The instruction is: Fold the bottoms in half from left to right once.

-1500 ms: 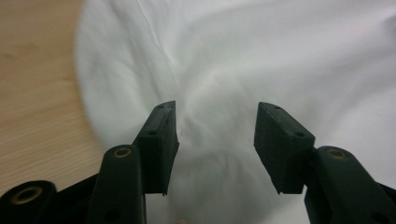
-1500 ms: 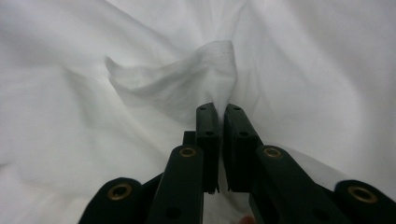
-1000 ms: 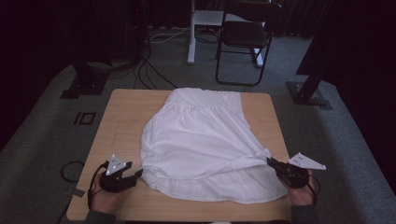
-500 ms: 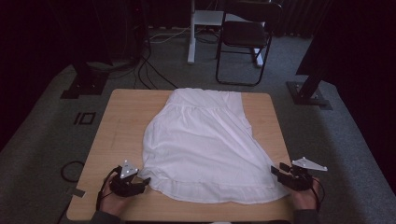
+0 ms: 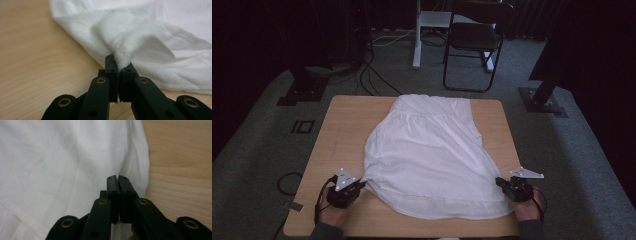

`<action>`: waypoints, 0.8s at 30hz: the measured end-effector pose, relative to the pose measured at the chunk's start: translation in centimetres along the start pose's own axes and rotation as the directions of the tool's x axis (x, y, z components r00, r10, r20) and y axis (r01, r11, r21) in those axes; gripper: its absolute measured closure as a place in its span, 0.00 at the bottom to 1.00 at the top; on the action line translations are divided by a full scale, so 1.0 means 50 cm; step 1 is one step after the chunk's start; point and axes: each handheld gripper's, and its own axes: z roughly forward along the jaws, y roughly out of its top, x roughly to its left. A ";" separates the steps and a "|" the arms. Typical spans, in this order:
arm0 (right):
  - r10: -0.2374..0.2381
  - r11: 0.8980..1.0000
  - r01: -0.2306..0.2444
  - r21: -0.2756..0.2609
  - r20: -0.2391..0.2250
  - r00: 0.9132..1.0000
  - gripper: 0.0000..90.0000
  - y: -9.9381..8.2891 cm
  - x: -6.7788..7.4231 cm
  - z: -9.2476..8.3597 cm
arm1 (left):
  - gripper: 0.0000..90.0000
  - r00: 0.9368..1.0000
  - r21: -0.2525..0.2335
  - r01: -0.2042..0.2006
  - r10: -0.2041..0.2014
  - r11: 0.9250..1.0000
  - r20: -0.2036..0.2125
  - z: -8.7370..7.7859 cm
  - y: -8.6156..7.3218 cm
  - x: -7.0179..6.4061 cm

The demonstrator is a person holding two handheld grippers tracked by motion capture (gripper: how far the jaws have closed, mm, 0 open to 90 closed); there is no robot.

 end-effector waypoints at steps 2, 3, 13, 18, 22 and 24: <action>-0.003 1.000 0.001 -0.026 -0.041 0.999 0.84 0.007 0.002 -0.008 | 0.97 1.000 -0.034 0.023 -0.023 0.999 0.009 -0.023 0.001 0.013; 0.007 1.000 -0.009 -0.029 -0.053 0.999 0.76 0.010 0.003 -0.005 | 0.97 1.000 -0.040 0.027 -0.027 0.999 0.010 -0.027 0.000 0.015; 0.004 1.000 -0.004 0.010 0.024 1.000 0.99 0.034 0.003 0.042 | 0.97 0.999 -0.029 0.033 -0.033 0.999 0.000 -0.017 -0.016 0.019; -0.010 0.993 0.013 -0.120 0.027 1.000 1.00 0.058 0.012 -0.033 | 0.97 0.997 -0.046 0.020 -0.023 0.999 -0.071 -0.037 -0.019 0.030; -0.008 0.962 0.012 -0.271 0.015 1.000 1.00 0.076 0.030 -0.123 | 0.97 0.990 -0.083 0.012 -0.024 0.996 -0.140 -0.073 -0.023 0.039; 0.009 0.952 -0.004 -0.305 0.013 1.000 1.00 0.075 0.031 -0.154 | 0.97 0.990 -0.093 0.007 -0.020 0.996 -0.140 -0.090 -0.029 0.041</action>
